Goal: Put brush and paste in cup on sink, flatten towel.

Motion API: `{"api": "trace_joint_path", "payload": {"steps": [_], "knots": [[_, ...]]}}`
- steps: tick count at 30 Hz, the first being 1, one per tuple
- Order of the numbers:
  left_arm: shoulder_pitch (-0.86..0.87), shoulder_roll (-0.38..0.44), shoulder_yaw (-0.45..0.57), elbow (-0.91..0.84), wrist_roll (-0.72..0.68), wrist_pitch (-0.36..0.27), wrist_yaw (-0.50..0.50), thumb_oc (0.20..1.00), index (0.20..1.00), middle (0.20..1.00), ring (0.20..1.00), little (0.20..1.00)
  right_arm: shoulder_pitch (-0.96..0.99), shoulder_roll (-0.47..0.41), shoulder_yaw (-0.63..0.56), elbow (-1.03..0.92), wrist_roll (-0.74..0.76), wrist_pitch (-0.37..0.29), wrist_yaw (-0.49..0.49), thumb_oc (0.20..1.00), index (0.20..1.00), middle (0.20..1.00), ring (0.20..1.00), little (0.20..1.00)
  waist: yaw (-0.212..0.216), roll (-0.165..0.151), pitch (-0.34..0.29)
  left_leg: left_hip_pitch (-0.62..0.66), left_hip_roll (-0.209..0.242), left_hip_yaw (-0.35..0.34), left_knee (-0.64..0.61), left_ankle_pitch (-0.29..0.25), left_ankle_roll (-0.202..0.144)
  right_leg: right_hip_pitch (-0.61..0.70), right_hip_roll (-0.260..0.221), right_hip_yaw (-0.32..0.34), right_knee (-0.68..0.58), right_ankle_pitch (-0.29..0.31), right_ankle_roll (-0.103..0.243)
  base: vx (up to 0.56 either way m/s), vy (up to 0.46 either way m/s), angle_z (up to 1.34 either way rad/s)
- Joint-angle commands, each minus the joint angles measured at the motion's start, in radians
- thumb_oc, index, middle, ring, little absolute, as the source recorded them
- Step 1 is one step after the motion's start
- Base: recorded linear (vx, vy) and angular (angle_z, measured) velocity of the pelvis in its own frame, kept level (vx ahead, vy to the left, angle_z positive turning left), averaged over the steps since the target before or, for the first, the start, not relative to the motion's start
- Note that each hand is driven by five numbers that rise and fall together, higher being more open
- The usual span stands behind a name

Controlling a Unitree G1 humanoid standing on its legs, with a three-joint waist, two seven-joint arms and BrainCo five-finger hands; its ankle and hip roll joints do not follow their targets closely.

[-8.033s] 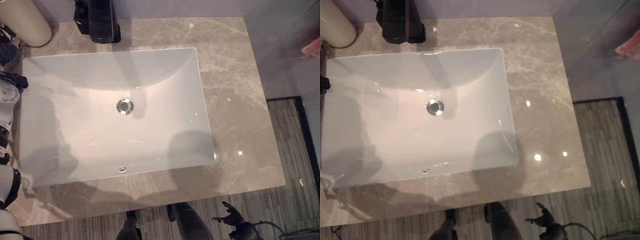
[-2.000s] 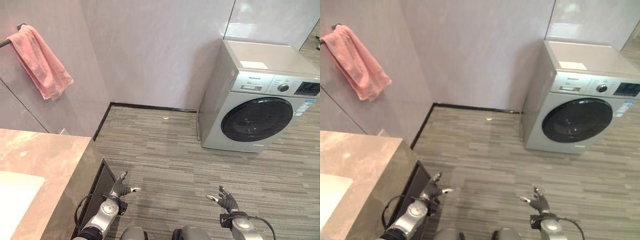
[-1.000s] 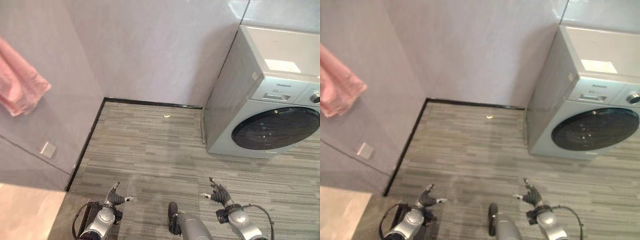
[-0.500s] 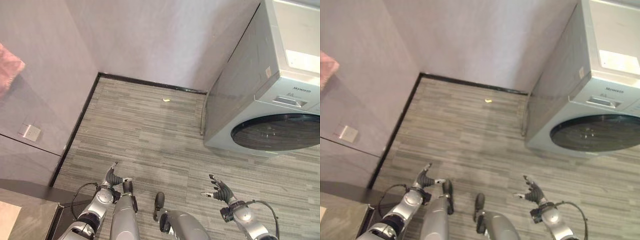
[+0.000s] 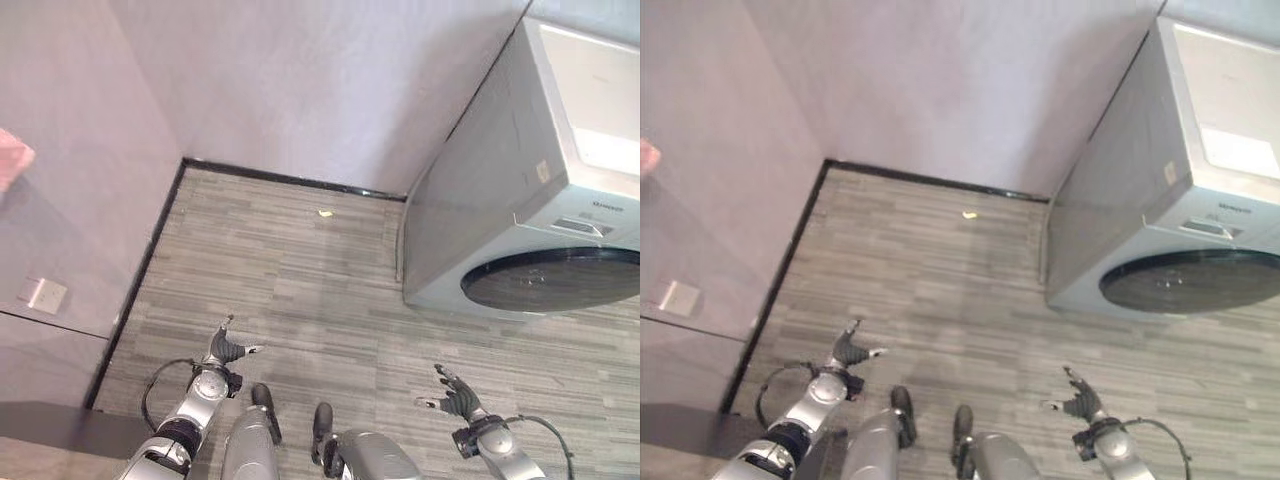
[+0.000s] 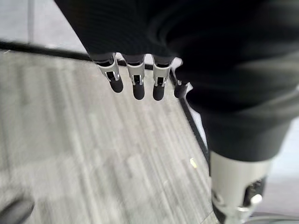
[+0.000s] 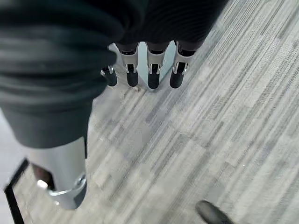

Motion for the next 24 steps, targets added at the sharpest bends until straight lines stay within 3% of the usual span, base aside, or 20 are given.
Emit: {"api": "trace_joint_path", "payload": {"steps": [1, 2, 3, 4, 6, 8, 9, 11, 13, 18, 20, 24], "knots": [[0.015, 0.059, -0.024, -0.056, 0.028, -0.02, -0.003, 1.0, 1.0, 1.0, 1.0, 1.0, -0.001, 0.031, 0.002, -0.04, 0.009, -0.019, -0.009, 1.0, 1.0, 1.0, 1.0, 1.0, 0.017, -0.048, -0.047, -0.015, -0.037, 0.002, 0.068, -0.017, 0.026, -0.043, -0.174, 0.084, 0.184, 0.22, 0.11, 0.07, 0.13, 0.03], [0.023, 0.06, -0.022, -0.064, 0.026, -0.021, -0.006, 1.0, 1.0, 1.0, 1.0, 1.0, -0.001, 0.037, 0.001, -0.046, 0.012, -0.019, -0.01, 1.0, 1.0, 1.0, 1.0, 1.0, 0.01, -0.041, -0.044, 0.003, -0.043, 0.003, 0.043, -0.016, 0.032, -0.064, -0.166, 0.093, 0.221, 0.233, 0.112, 0.18, 0.124, 0.12], [0.022, 0.06, -0.034, -0.065, 0.032, -0.025, -0.011, 1.0, 1.0, 1.0, 1.0, 1.0, 0.002, 0.047, -0.002, -0.061, 0.023, -0.024, -0.01, 1.0, 1.0, 1.0, 1.0, 1.0, -0.019, -0.028, -0.044, 0.042, -0.06, -0.03, -0.009, 0.0, 0.029, -0.118, -0.071, 0.154, 0.213, 0.184, 0.109, 0.24, 0.149, 0.08], [0.021, 0.056, -0.033, -0.053, 0.031, -0.027, -0.013, 1.0, 1.0, 1.0, 1.0, 1.0, 0.007, 0.051, 0.0, -0.062, 0.022, -0.027, -0.009, 1.0, 1.0, 1.0, 1.0, 1.0, -0.021, -0.027, -0.043, 0.052, -0.066, -0.032, -0.018, 0.01, 0.026, -0.132, -0.048, 0.152, 0.185, 0.164, 0.101, 0.24, 0.098, 0.38], [0.03, 0.051, -0.023, -0.042, 0.025, -0.03, -0.013, 1.0, 1.0, 1.0, 1.0, 1.0, 0.01, 0.05, 0.004, -0.076, 0.017, -0.031, -0.006, 1.0, 1.0, 1.0, 1.0, 1.0, -0.013, -0.023, -0.05, 0.085, -0.063, -0.021, -0.062, -0.011, 0.01, -0.151, -0.09, 0.1, 0.076, 0.14, 0.11, 0.19, 0.022, 0.66], [0.031, 0.045, -0.021, -0.032, 0.023, -0.032, -0.013, 1.0, 1.0, 1.0, 1.0, 1.0, 0.011, 0.049, 0.003, -0.076, 0.02, -0.034, -0.007, 1.0, 1.0, 1.0, 1.0, 1.0, -0.021, -0.019, -0.052, 0.087, -0.054, -0.024, -0.07, -0.002, 0.007, -0.18, -0.088, 0.097, 0.019, 0.164, 0.107, 0.18, -0.062, 0.11], [0.02, 0.037, -0.025, 0.004, 0.029, -0.034, -0.01, 1.0, 1.0, 1.0, 1.0, 1.0, 0.014, 0.05, 0.0, -0.09, 0.034, -0.038, -0.009, 1.0, 1.0, 1.0, 1.0, 1.0, -0.045, -0.031, -0.046, 0.116, -0.067, -0.054, -0.07, -0.009, -0.008, -0.226, -0.076, 0.191, -0.119, 0.235, 0.128, 0.3, -0.106, 0.0], [0.006, 0.029, -0.024, 0.033, 0.034, -0.039, -0.008, 1.0, 1.0, 1.0, 1.0, 1.0, 0.016, 0.049, 0.003, -0.093, 0.02, -0.035, -0.014, 1.0, 1.0, 1.0, 1.0, 1.0, -0.049, -0.041, -0.045, 0.145, -0.064, -0.066, -0.082, -0.017, -0.023, -0.265, -0.118, 0.193, -0.209, 0.296, 0.147, 0.34, -0.133, 0.26], [0.008, 0.025, -0.023, 0.042, 0.038, -0.041, -0.007, 1.0, 1.0, 1.0, 1.0, 1.0, 0.018, 0.046, -0.001, -0.101, 0.008, -0.032, -0.017, 1.0, 1.0, 1.0, 1.0, 1.0, -0.063, -0.04, -0.045, 0.184, -0.061, -0.097, -0.103, -0.025, -0.033, -0.283, -0.123, 0.197, -0.252, 0.319, 0.157, 0.32, -0.127, 0.67], [0.024, 0.012, -0.019, 0.038, 0.016, -0.04, -0.006, 1.0, 1.0, 1.0, 1.0, 1.0, 0.022, 0.057, 0.001, -0.05, 0.012, -0.026, -0.021, 1.0, 1.0, 1.0, 1.0, 1.0, -0.071, -0.049, -0.076, 0.24, -0.055, -0.165, -0.089, -0.023, -0.053, -0.239, -0.096, 0.222, -0.204, 0.33, 0.146, 0.3, -0.186, 0.73], [0.031, -0.004, -0.015, 0.036, -0.022, -0.04, -0.008, 1.0, 1.0, 1.0, 1.0, 1.0, 0.008, 0.055, 0.017, 0.016, 0.004, -0.018, -0.02, 1.0, 1.0, 1.0, 1.0, 1.0, -0.06, -0.046, -0.105, 0.254, -0.029, -0.202, -0.051, -0.016, -0.072, -0.209, -0.058, 0.197, -0.167, 0.301, 0.12, 0.37, -0.327, 0.78], [0.018, -0.011, -0.026, 0.003, -0.036, -0.032, -0.011, 1.0, 1.0, 1.0, 1.0, 1.0, -0.007, 0.045, 0.026, 0.045, -0.005, -0.012, -0.033, 1.0, 1.0, 1.0, 1.0, 1.0, -0.047, -0.046, -0.109, 0.202, 0.028, -0.217, 0.084, 0.071, -0.106, -0.159, -0.03, 0.138, -0.146, 0.24, 0.076, 0.22, -0.292, 0.45]]}}
